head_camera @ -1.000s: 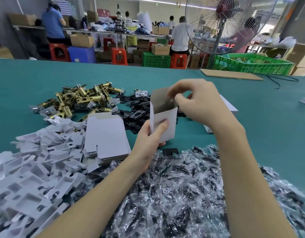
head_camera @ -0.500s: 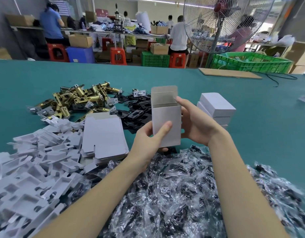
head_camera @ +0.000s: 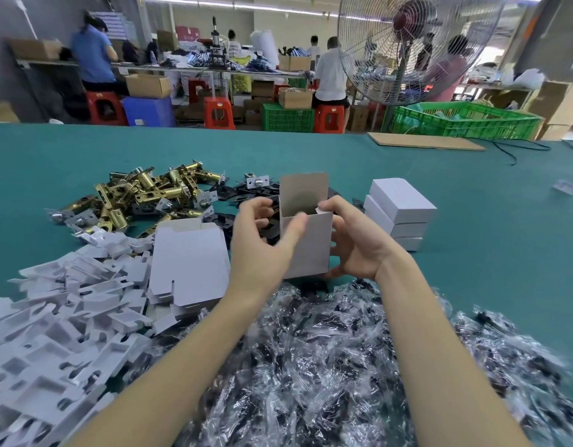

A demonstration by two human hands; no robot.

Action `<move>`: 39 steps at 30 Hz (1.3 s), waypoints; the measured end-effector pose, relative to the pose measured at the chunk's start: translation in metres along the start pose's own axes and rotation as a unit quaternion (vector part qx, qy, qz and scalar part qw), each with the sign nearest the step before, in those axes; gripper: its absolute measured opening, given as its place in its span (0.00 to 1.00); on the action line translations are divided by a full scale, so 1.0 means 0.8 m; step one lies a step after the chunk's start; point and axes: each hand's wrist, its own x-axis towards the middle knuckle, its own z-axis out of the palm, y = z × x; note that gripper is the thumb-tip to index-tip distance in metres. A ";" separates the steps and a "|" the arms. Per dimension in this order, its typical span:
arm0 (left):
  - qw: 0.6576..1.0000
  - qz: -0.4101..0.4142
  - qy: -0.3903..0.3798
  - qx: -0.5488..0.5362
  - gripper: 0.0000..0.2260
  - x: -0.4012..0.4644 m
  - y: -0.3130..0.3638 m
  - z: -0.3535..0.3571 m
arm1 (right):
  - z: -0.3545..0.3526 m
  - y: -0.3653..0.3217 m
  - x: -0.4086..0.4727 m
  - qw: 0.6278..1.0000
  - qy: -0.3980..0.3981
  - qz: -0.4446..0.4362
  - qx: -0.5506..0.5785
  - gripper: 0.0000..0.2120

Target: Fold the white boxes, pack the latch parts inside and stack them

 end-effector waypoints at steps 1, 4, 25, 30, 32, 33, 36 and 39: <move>0.999 -0.001 0.021 -0.027 0.12 0.006 0.006 -0.005 | -0.003 0.002 0.002 1.000 0.004 0.004 0.010 0.19; 0.989 -0.032 0.096 -0.110 0.01 0.022 0.014 -0.022 | -0.006 0.004 0.006 0.999 0.006 0.003 0.043 0.18; 0.975 -0.086 -0.063 -0.193 0.06 0.036 0.019 -0.035 | 0.012 -0.009 0.004 0.999 0.011 -0.022 0.020 0.19; 0.984 -0.078 -0.076 -0.142 0.10 0.043 0.017 -0.042 | 0.014 -0.012 0.000 0.999 -0.003 -0.027 -0.042 0.17; 0.988 -0.061 -0.066 -0.124 0.13 0.045 0.017 -0.046 | 0.016 -0.013 -0.001 0.998 -0.013 -0.025 -0.057 0.17; 0.990 -0.048 -0.063 -0.113 0.14 0.045 0.018 -0.047 | 0.017 -0.013 -0.001 0.998 -0.016 -0.023 -0.059 0.18; 0.993 -0.017 -0.074 -0.087 0.13 0.047 0.021 -0.051 | 0.020 -0.012 -0.002 0.998 -0.027 -0.012 -0.054 0.20; 0.993 -0.008 -0.102 -0.063 0.10 0.048 0.025 -0.057 | 0.019 -0.010 -0.001 0.998 -0.034 0.002 -0.043 0.22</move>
